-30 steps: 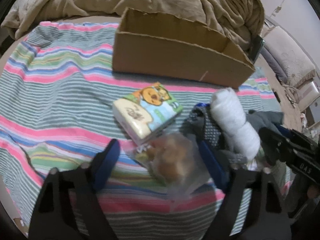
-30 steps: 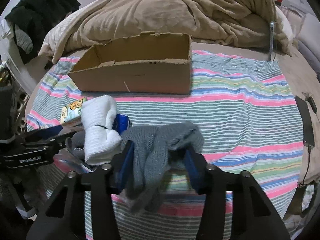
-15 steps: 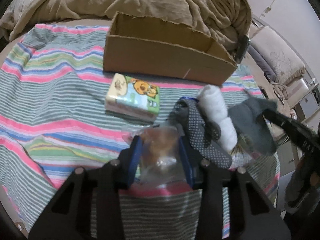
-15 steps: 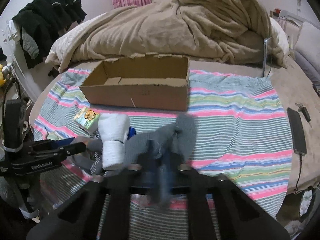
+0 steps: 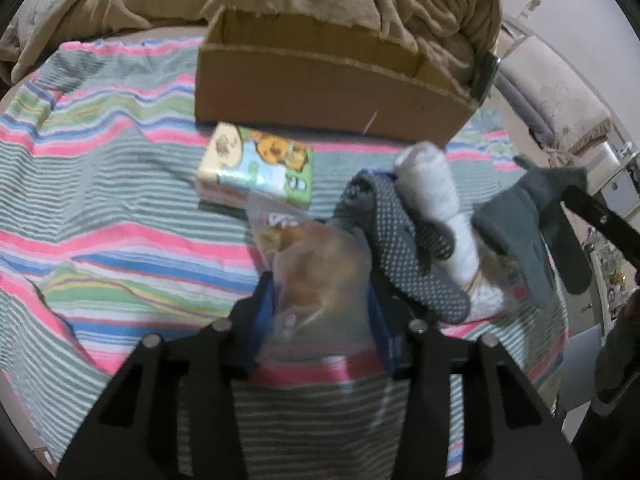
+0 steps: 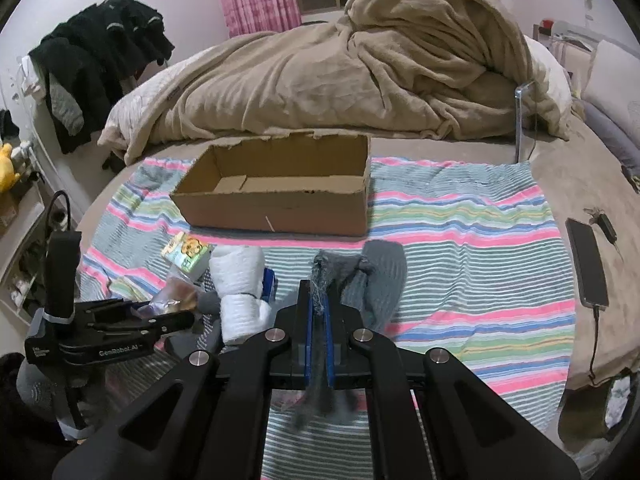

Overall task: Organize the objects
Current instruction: 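Grasp the clear food bag with the left gripper while the right gripper grasps the gray glove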

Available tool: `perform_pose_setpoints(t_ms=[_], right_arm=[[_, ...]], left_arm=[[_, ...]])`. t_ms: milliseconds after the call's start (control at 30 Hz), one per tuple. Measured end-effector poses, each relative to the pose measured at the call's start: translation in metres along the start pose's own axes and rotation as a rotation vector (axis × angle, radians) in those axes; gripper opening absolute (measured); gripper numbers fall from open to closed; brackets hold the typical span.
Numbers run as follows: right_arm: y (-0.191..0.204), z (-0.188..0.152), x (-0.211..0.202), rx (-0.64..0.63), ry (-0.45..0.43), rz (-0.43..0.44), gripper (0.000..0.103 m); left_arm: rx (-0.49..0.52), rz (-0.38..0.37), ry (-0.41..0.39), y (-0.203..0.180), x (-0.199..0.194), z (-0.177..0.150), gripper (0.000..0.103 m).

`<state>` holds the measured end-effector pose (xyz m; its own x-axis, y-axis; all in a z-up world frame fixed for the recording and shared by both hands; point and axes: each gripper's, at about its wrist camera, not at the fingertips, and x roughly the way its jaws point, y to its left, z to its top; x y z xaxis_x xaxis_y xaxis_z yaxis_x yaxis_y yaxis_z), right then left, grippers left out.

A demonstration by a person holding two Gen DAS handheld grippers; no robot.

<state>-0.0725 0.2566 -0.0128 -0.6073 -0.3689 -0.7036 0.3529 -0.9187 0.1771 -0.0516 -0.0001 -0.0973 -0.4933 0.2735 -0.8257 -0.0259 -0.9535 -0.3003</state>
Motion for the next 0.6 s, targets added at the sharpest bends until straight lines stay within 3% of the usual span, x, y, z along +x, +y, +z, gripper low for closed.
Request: perform_pose_setpoints(t_ms=[300,600], right_arm=[[0.005,0.018,-0.019,-0.028,-0.060,0.036,0.005],[0.011,0.053,-0.018,-0.096,-0.130,0.071,0.005]], left_arm=[[0.001,-0.032,-0.100,-0.011,-0.036,0.008,0.045],[0.018,-0.035,-0.190,-0.015,-0.065,0.044,0.045]])
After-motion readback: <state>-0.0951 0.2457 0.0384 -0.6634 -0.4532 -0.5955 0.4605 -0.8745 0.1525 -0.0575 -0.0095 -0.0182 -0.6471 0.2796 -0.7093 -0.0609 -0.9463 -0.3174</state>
